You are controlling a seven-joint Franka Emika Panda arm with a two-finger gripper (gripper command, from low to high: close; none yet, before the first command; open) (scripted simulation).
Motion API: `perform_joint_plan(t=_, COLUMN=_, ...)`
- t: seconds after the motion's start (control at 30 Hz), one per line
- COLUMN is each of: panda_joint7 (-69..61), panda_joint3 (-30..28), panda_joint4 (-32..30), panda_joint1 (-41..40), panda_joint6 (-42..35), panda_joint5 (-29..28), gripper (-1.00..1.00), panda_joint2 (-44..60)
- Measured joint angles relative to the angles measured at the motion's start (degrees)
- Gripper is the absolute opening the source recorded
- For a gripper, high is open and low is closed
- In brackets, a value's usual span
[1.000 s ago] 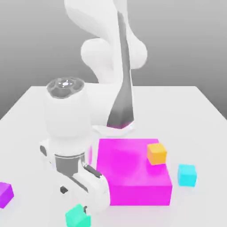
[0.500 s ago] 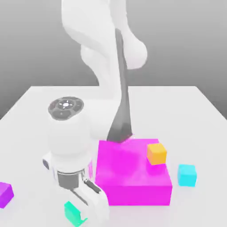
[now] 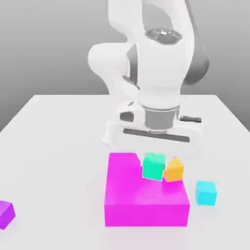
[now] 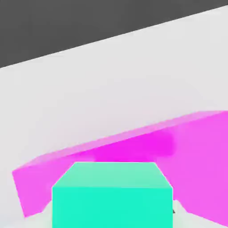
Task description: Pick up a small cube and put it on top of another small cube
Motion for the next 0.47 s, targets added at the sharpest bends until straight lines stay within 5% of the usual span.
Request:
perform_joint_plan(t=0.17, panda_joint7=-5.75, panda_joint3=1.28, panda_joint4=-5.77, panda_joint1=6.62, panda_joint6=-3.37, panda_joint5=3.6, gripper=-1.0, panda_joint2=-9.33)
perform_joint_plan(t=0.33, panda_joint7=-5.99, panda_joint3=2.81, panda_joint4=-8.55, panda_joint1=6.7, panda_joint6=6.5, panda_joint5=3.49, gripper=-1.0, panda_joint2=-2.24)
perform_joint_plan(t=0.37, panda_joint7=-5.82, panda_joint3=3.05, panda_joint4=-8.95, panda_joint1=6.56, panda_joint6=8.65, panda_joint5=3.33, gripper=1.0, panda_joint2=-0.49)
perform_joint_plan(t=0.47, panda_joint7=-5.83, panda_joint3=3.05, panda_joint4=-8.95, panda_joint1=6.56, panda_joint6=8.65, panda_joint5=3.33, gripper=1.0, panda_joint2=-0.49)
